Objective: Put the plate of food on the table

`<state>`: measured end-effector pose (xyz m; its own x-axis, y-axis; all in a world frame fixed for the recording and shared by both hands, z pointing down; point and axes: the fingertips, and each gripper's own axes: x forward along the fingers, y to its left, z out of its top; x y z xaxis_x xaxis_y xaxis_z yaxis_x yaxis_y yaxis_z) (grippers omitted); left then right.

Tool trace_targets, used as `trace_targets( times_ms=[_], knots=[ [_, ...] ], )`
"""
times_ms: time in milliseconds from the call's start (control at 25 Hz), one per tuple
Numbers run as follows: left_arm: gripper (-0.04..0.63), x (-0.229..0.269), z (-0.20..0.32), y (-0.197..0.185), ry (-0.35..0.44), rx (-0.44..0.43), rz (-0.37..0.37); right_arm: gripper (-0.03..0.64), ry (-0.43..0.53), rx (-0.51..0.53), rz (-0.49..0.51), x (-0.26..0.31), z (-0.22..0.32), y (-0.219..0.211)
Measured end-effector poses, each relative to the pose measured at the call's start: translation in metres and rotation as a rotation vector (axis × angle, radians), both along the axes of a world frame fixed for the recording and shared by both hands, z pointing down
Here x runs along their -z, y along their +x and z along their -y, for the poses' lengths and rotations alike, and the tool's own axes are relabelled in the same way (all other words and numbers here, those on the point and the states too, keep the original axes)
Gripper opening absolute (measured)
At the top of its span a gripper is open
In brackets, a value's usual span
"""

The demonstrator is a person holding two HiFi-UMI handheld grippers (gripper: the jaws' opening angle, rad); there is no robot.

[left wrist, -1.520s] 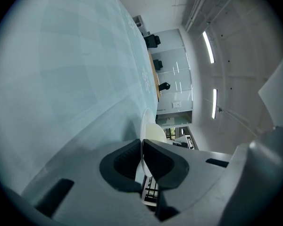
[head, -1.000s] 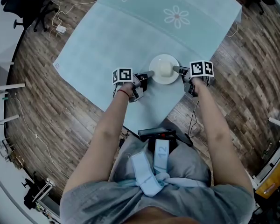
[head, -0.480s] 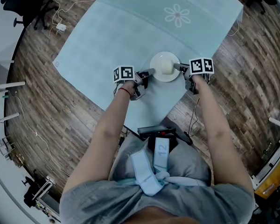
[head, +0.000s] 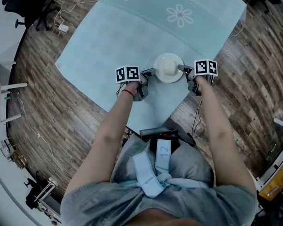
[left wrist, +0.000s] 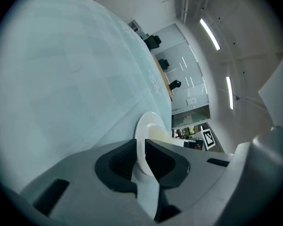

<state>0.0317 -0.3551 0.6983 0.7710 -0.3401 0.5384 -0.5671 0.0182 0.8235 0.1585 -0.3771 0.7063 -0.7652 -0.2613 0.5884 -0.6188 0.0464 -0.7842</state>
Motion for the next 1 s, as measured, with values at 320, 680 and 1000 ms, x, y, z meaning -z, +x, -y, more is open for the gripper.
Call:
trace_targets(
  times_ms=[320,680,1000],
  knots=[
    [0.037,0.015,-0.001,0.013,0.022,0.050,-0.045,0.040,0.011,0.011,-0.034,0.001,0.001,0.001],
    [0.037,0.021,-0.014,0.032,-0.009,0.020,-0.079,0.042,0.049,0.081,-0.161,0.001,0.004,0.002],
    [0.037,0.019,-0.013,0.029,-0.016,0.028,-0.074,0.055,0.079,0.124,-0.260,-0.001,0.004,0.007]
  ],
)
